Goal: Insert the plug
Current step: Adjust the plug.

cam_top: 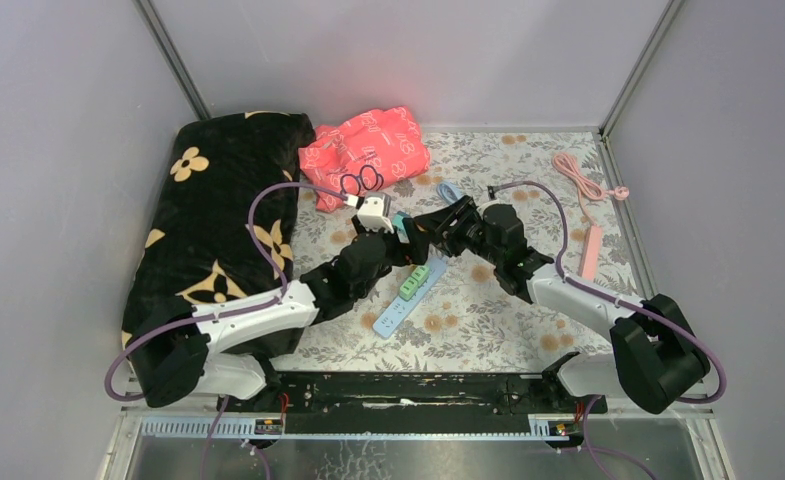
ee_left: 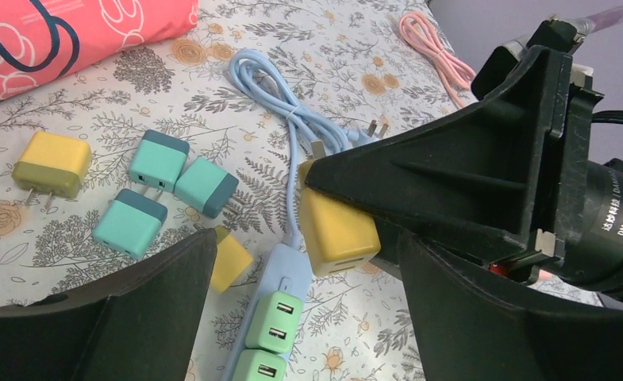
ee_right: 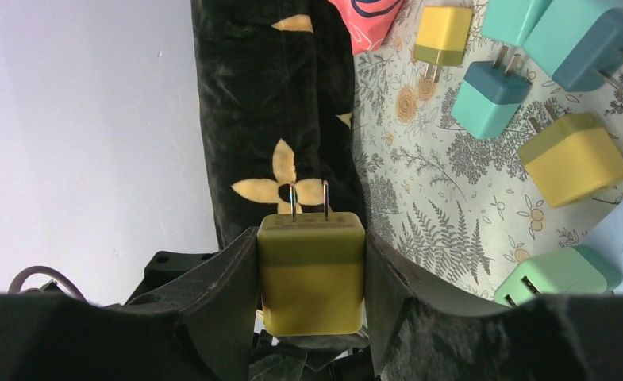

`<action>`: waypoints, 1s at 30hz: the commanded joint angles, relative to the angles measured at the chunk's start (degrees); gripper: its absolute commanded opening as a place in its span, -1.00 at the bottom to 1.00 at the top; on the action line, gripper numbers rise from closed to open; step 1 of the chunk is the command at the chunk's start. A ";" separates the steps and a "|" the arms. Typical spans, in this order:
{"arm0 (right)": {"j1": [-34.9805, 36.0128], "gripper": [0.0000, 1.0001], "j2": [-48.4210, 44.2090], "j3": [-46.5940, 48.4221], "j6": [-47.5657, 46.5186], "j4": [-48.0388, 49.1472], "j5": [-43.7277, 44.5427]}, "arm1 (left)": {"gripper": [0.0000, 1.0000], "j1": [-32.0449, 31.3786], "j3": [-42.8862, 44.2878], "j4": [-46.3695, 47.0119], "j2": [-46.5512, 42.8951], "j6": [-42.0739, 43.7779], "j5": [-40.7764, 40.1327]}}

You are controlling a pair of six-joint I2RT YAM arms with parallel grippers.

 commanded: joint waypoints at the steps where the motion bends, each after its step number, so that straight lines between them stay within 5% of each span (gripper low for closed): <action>1: 0.92 -0.27 -1.55 -0.26 2.04 4.76 -0.96 | 0.77 -0.45 -1.37 8.57 1.22 2.43 -4.84; 11: 1.37 -0.27 -2.36 -0.60 3.63 6.20 -0.51 | 0.36 -1.58 -1.89 12.39 4.04 3.86 -5.26; 21: 1.37 -0.19 -3.53 -1.60 3.19 6.39 0.90 | -0.68 -1.73 -3.28 10.89 1.20 4.28 -4.91; 30: 1.41 0.12 -5.34 -0.09 -3.29 2.16 1.26 | -0.83 -1.64 -5.35 5.49 -4.72 5.27 -2.59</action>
